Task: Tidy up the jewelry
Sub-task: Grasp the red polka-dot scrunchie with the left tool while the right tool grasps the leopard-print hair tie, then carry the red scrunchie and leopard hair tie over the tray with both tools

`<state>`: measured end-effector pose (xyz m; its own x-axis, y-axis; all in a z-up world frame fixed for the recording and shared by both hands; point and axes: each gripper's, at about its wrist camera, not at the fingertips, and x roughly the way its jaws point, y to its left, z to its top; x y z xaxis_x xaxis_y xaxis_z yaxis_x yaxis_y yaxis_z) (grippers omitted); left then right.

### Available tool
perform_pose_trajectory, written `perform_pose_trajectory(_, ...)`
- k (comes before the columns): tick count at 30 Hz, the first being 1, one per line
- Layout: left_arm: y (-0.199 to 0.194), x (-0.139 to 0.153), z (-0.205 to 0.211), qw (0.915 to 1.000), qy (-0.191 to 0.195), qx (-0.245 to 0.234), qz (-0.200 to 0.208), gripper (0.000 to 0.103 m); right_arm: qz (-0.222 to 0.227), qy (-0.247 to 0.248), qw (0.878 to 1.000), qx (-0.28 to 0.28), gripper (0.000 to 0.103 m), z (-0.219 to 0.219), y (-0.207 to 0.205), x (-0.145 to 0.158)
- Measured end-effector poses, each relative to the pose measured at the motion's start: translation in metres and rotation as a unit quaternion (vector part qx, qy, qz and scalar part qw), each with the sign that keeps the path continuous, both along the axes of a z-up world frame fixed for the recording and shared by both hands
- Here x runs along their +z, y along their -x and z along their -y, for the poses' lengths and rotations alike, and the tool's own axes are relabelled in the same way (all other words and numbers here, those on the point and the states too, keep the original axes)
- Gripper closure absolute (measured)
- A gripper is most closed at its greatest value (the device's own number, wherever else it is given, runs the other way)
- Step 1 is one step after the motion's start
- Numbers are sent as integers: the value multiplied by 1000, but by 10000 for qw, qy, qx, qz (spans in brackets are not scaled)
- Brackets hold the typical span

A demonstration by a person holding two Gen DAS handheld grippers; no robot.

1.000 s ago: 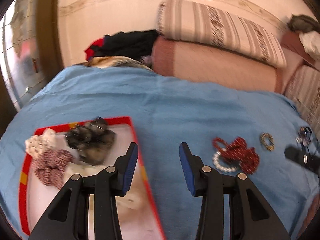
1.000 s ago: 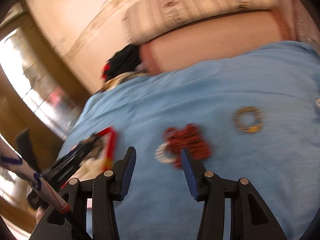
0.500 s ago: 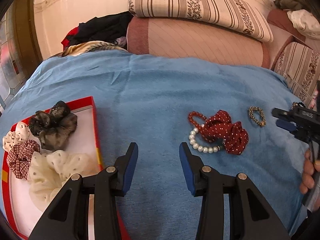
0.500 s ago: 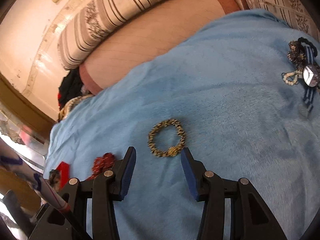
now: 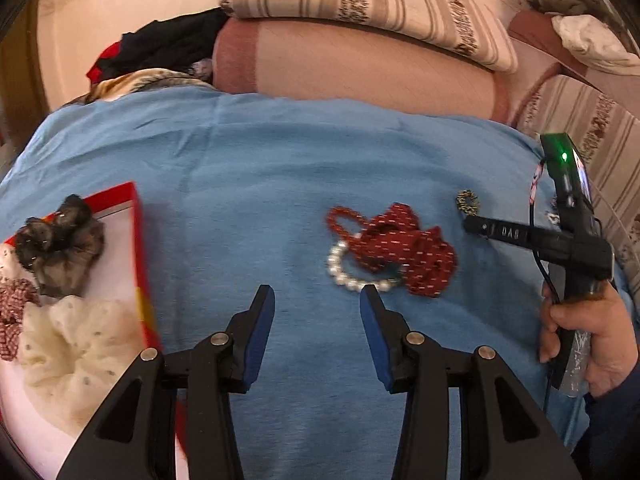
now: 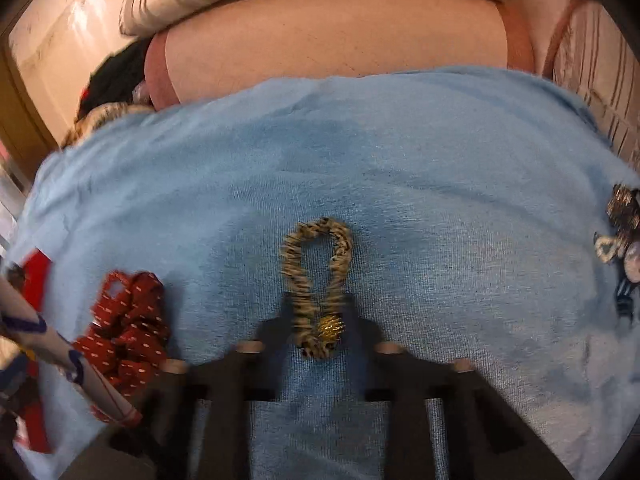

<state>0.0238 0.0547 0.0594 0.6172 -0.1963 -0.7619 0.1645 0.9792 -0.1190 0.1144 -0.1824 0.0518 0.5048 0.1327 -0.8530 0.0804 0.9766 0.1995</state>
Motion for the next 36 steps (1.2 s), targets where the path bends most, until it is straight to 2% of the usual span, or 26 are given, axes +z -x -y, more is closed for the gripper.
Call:
perform_pose_trajectory(3, -5, 3, 11, 9993, 344, -106, -121, 57, -17, -461, 9987, -233, 89, 15, 7, 4)
perform_pose_trajectory(7, -18, 5, 32, 9979, 556, -104, -328, 46, 244, -834, 9956, -337, 89, 21, 18, 25)
perform_pose_trajectory(12, -53, -8, 74, 9975, 355, -63, -603, 46, 359, -1206, 9916, -310, 89, 30, 28, 34)
perform_pose_trajectory(13, -59, -13, 80, 9977, 222, -25, -641, 50, 358, -1257, 9909, -335, 89, 32, 30, 34)
perform_pose_trajectory(14, -65, -20, 88, 9977, 23, 39, -678, 67, 360, -1310, 9901, -358, 89, 35, 31, 34)
perform_pose_trajectory(16, -72, -32, 97, 9965, -123, 2, -824, 91, 383, -1362, 9893, -365, 89, 38, 32, 35)
perform_pose_trajectory(17, -73, -34, 100, 9966, -193, 28, -801, 92, 403, -1380, 9889, -380, 89, 37, 32, 36)
perform_pose_trajectory(21, -53, -18, 94, 9989, -223, 78, -395, 93, 508, -1501, 9869, -306, 89, 35, 33, 44)
perform_pose_trajectory(28, 3, 27, 57, 10000, 13, 62, 77, 93, 649, -1602, 9849, -39, 89, 20, 44, 57)
perform_pose_trajectory(36, 81, 23, 24, 9992, -270, 198, 235, 93, 791, -1502, 9836, 613, 89, -27, 99, 74)
